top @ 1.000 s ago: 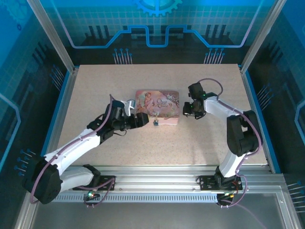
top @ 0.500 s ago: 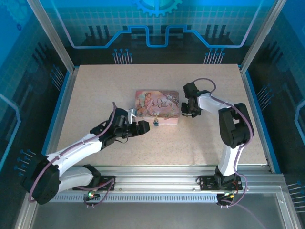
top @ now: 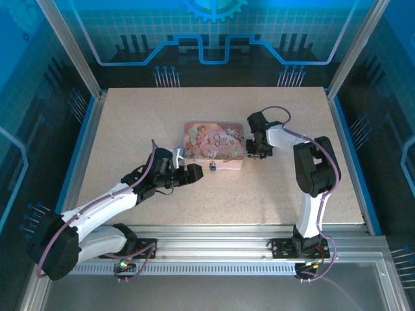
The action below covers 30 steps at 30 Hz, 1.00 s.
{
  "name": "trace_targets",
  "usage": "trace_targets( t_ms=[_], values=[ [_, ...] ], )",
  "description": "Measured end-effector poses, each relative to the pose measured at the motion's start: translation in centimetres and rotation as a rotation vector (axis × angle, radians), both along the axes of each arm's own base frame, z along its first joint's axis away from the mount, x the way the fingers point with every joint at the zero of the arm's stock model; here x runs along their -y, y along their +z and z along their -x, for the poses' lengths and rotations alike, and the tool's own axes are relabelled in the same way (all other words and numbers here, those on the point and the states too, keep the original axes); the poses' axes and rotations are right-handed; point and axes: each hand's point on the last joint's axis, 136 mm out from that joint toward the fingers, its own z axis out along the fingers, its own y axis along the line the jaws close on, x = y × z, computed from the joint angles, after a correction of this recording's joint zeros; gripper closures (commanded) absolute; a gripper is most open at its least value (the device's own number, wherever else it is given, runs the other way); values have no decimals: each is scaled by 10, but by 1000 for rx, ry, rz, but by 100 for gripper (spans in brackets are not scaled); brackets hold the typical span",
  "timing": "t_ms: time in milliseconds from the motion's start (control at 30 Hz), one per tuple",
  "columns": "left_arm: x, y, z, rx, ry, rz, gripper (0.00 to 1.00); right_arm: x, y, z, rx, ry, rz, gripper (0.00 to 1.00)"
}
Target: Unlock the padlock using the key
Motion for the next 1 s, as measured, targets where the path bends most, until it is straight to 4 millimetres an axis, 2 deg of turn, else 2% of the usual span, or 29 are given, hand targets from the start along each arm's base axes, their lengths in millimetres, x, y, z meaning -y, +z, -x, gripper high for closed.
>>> trace_targets(
  t_ms=[100, 400, 667, 733, 833, 933, 1000],
  values=[
    [0, 1, -1, 6, 2, 2, 30, 0, -1, 0, -2, 0, 0, 76],
    [1, 3, -2, 12, 2, 6, 30, -1, -1, 0, -3, 13, -2, 94],
    [2, 5, -3, 23, 2, 14, 30, 2, 5, 9, 2, 19, -5, 96],
    [2, 6, -4, 27, 2, 16, 30, 2, 15, 12, 21, 21, -14, 96],
    [2, 6, -4, 28, 2, 16, 29, 0, 42, 15, 80, 37, -44, 96],
    [3, 11, -6, 36, 1, 21, 28, -4, 79, 18, 169, 69, -93, 96],
    [5, 20, -11, 54, 4, 32, 28, -10, 106, 22, 240, 104, -146, 96]
  ],
)
